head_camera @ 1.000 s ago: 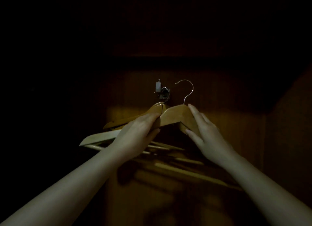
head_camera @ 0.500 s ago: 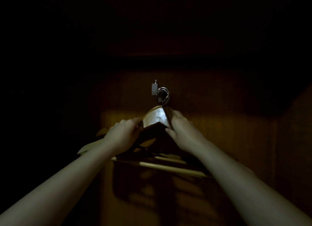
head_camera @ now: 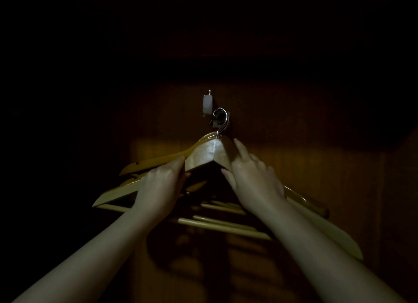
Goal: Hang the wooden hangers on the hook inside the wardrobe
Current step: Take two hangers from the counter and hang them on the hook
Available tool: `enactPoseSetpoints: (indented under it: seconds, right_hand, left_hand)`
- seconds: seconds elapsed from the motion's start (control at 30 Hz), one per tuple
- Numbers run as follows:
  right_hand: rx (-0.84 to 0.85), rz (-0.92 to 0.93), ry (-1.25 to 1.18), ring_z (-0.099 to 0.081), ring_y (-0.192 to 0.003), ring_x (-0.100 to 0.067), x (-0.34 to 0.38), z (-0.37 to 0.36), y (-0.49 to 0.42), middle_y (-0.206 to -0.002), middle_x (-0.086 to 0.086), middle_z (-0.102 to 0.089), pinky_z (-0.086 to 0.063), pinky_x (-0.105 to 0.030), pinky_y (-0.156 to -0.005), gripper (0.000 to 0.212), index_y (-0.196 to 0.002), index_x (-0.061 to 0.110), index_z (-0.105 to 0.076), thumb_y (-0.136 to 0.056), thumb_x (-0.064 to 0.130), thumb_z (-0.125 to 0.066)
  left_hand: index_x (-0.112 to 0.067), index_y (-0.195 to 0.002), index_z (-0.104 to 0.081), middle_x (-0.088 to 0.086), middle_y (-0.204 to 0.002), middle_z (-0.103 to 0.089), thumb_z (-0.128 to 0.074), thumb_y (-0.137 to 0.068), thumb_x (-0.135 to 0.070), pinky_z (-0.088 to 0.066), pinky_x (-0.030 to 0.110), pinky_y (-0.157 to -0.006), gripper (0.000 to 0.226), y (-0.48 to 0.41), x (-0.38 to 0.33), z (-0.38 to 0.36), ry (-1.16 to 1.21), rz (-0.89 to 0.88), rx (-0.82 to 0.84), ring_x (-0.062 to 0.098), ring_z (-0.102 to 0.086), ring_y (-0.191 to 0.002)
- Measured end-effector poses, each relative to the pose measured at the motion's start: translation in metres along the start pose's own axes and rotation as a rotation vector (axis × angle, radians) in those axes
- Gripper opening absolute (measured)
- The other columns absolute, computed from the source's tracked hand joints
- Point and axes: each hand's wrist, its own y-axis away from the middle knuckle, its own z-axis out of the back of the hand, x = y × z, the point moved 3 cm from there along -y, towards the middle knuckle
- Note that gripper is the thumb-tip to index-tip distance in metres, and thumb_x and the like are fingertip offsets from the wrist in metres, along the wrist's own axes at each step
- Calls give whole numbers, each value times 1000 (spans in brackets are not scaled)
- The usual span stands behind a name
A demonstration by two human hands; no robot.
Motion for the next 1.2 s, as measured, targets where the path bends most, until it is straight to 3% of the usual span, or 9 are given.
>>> enactPoseSetpoints:
  seconds: [0.17, 0.37, 0.57, 0.67, 0.77, 0.93, 1.2]
  right_hand:
    - [55, -50, 96, -44, -127, -29, 1, -2, -8, -157, -5, -14, -47, -39, -83, 59, -147, 16, -19, -97, 46, -25]
    - [44, -96, 112, -47, -124, -28, 5, -2, -3, -157, -6, -16, -47, -38, -78, 55, -141, 14, -36, -98, 45, -21]
    - [-70, -65, 131, -48, -125, -29, 6, -1, 29, -151, -12, -31, -43, -40, -94, 45, -135, 11, -43, -97, 33, -36]
    - [-62, -54, 94, -31, -139, -26, 8, 2, 47, -154, -10, -26, -30, -41, -109, 50, -142, 14, -33, -97, 34, -37]
    - [-22, -69, 80, -10, -146, -20, 14, 5, 64, -158, -3, -12, -12, -38, -117, 54, -148, 18, -20, -98, 37, -30]
    - [9, -70, -12, -8, -146, -12, 47, 15, 104, -157, 4, -16, -2, -29, -115, 50, -146, 23, -27, -98, 37, -33]
    - [180, -197, -118, -34, -134, -12, 116, 10, 213, -141, 5, -44, -24, -30, -109, 40, -133, 22, -48, -97, 34, -37]
  left_hand:
    - [-16, -127, -50, 6, -105, -68, -46, -93, -31, -51, 35, -74, 38, -3, -1, -5, -52, -28, -40, 24, -66, -91]
    - [-18, -129, -43, 4, -117, -62, -37, -97, -32, -45, 37, -90, 36, -2, 1, -6, -75, 16, 23, 21, -58, -104]
    - [-18, -148, -10, 3, -155, -24, -25, -97, -43, -13, 40, -117, 58, 14, 2, -1, -81, 123, 186, 19, -21, -143]
    - [-21, -149, 4, -1, -160, 0, -21, -97, -45, 0, 38, -119, 62, 34, 5, 5, -67, 122, 232, 14, 3, -147]
    - [-24, -148, 6, -4, -159, 9, -20, -97, -46, 4, 35, -118, 62, 58, 2, 16, -25, 65, 260, 9, 11, -145]
    - [-30, -149, -1, -10, -158, 9, -21, -98, -46, 6, 28, -115, 57, 108, -7, 39, 151, -67, 318, 0, 14, -139]
    - [-29, -146, -23, -12, -155, -19, -22, -91, -52, -7, 23, -116, 59, 226, -5, 61, 348, -265, 724, -1, -10, -143]
